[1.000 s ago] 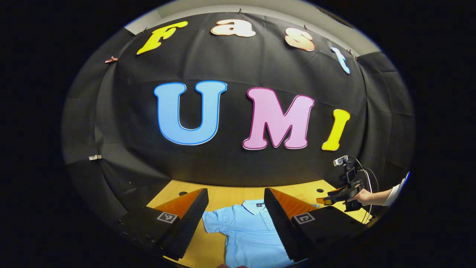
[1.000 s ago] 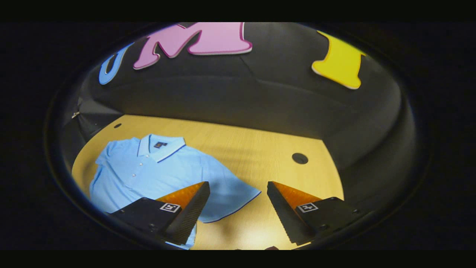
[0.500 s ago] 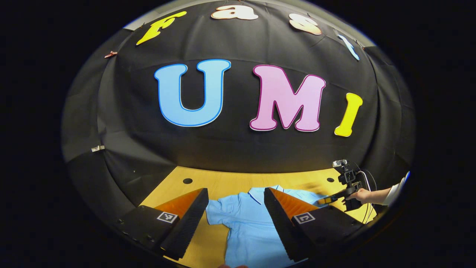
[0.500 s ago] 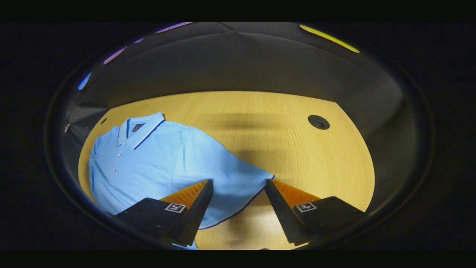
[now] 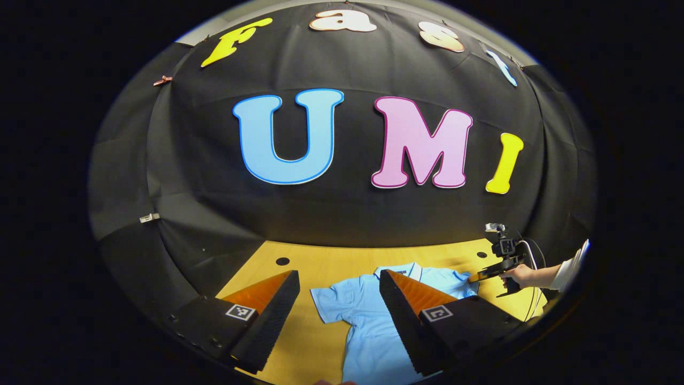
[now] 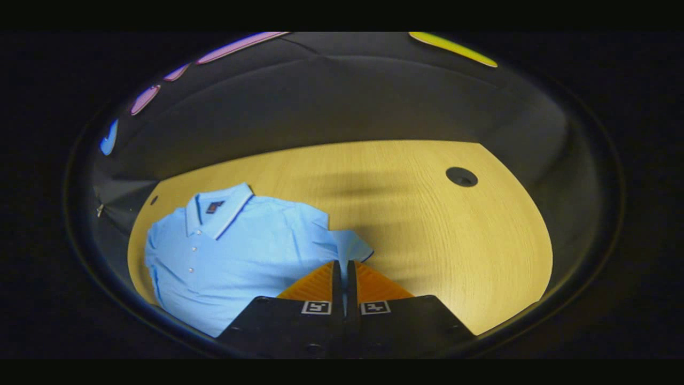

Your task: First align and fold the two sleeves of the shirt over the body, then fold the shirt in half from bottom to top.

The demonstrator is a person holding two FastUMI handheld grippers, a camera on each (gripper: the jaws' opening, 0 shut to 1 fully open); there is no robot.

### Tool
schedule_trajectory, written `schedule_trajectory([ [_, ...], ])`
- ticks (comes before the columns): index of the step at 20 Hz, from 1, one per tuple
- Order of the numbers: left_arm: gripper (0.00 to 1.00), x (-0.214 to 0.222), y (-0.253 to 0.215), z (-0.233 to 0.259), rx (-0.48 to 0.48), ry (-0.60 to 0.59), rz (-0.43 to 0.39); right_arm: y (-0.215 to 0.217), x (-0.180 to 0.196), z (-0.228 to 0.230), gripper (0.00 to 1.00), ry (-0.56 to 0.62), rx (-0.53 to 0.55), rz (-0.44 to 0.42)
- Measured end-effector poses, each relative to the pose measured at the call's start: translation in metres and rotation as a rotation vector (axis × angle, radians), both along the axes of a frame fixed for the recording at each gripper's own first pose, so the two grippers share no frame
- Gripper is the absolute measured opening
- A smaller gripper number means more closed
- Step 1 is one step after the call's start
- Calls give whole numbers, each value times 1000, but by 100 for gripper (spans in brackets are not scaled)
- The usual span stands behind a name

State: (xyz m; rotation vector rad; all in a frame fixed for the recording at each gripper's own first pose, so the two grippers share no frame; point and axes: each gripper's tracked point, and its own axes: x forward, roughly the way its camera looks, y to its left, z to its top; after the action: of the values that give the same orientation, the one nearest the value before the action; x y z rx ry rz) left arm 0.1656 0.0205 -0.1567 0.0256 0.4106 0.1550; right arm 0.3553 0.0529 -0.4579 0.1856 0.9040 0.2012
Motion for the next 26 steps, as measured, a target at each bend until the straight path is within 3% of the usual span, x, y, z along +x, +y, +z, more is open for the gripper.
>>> schedule_trajectory([
  [1, 97, 0, 4, -2, -5, 6, 7, 11, 3, 18, 5, -37, 17, 23],
  [3, 97, 1, 9, -8, -20, 10, 14, 36, 2, 43, 5, -84, 28, 89],
  [4, 97, 1, 12, -11, -24, 12, 14, 48, 0, 52, 0, -96, 35, 123],
  [5, 97, 2, 15, -18, -21, 20, 13, 67, -5, 56, 5, -95, 48, 172],
  [8, 97, 5, 26, -39, -21, 57, 20, 88, -18, 27, 5, -52, -13, 261],
  [9, 97, 8, 29, -48, -33, 72, 23, 88, -20, 14, 0, -33, -45, 277],
  [11, 97, 10, 37, -68, -62, 115, 41, 89, -20, -2, 5, -20, -92, 297],
  [12, 97, 13, 42, -76, -72, 135, 55, 90, -21, -4, 2, -16, -83, 305],
  [14, 97, 23, 48, -97, -105, 162, 68, 95, -23, -2, 32, -5, -35, 304],
  [17, 97, 45, 57, -127, -126, 207, 64, 98, -26, 23, 94, -35, 55, 278],
  [19, 97, 69, 71, -161, -137, 255, 74, 88, -41, 52, 92, -68, 105, 254],
  [20, 97, 81, 76, -177, -152, 280, 83, 75, -49, 67, 82, -92, 112, 241],
  [21, 97, 91, 80, -196, -166, 314, 96, 64, -55, 78, 92, -111, 117, 230],
  [24, 98, 106, 102, -276, -146, 501, 163, 25, -77, 108, 91, -139, 145, 182],
  [26, 98, 112, 98, -300, -146, 567, 166, 2, -87, 112, 91, -145, 132, 145],
])
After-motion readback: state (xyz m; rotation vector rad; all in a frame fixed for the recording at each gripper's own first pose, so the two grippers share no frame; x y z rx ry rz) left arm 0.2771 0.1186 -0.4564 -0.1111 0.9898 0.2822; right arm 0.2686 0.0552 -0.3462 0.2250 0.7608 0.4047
